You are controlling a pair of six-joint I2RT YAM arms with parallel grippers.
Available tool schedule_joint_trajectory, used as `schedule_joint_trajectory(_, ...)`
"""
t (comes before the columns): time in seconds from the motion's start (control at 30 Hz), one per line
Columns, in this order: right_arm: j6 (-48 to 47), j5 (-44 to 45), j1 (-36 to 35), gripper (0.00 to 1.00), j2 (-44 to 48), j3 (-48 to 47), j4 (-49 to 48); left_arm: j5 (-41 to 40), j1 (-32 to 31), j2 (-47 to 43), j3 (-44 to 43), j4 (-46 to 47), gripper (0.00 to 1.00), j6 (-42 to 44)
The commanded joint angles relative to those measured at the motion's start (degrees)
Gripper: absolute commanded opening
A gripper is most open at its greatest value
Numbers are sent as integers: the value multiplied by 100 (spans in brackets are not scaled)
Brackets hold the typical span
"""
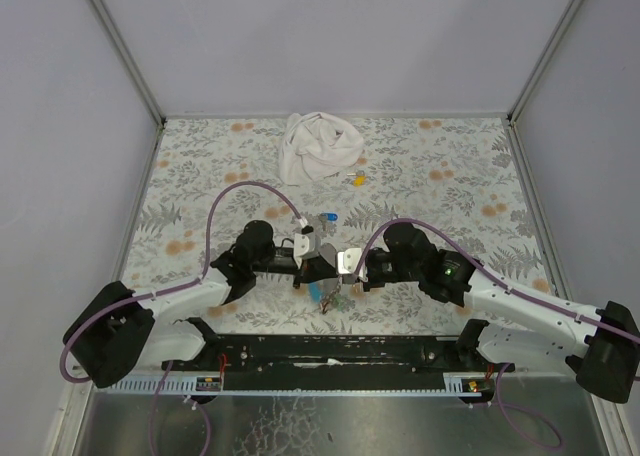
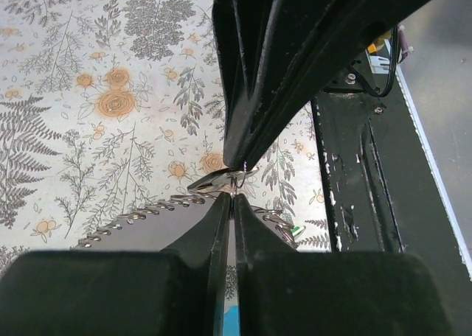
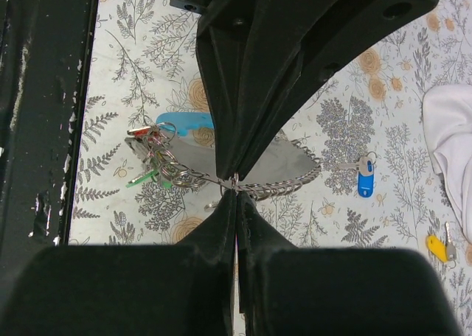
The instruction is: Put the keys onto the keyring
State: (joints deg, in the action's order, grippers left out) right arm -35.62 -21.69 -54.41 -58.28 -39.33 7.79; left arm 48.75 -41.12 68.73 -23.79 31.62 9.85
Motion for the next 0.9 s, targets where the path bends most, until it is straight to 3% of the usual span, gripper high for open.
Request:
schedule_joint_trajectory(0.0, -27, -38, -35, 0, 80, -265, -221, -318, 7, -53, -42, 436, 0, -432)
schedule_joint_trajectory(0.27, 185, 120, -36, 0, 356, 26, -234, -1625, 11, -283, 255, 1134, 0, -1718)
schedule_joint_trajectory(0.47, 286, 89, -39, 0, 297, 163, -255, -1997, 15, -350, 575, 1876, 0, -2611)
schedule_joint_trajectory(0.87, 482, 111, -39, 0, 439, 438, -363, -2695, 16, -621, 978, 2389, 0, -3301)
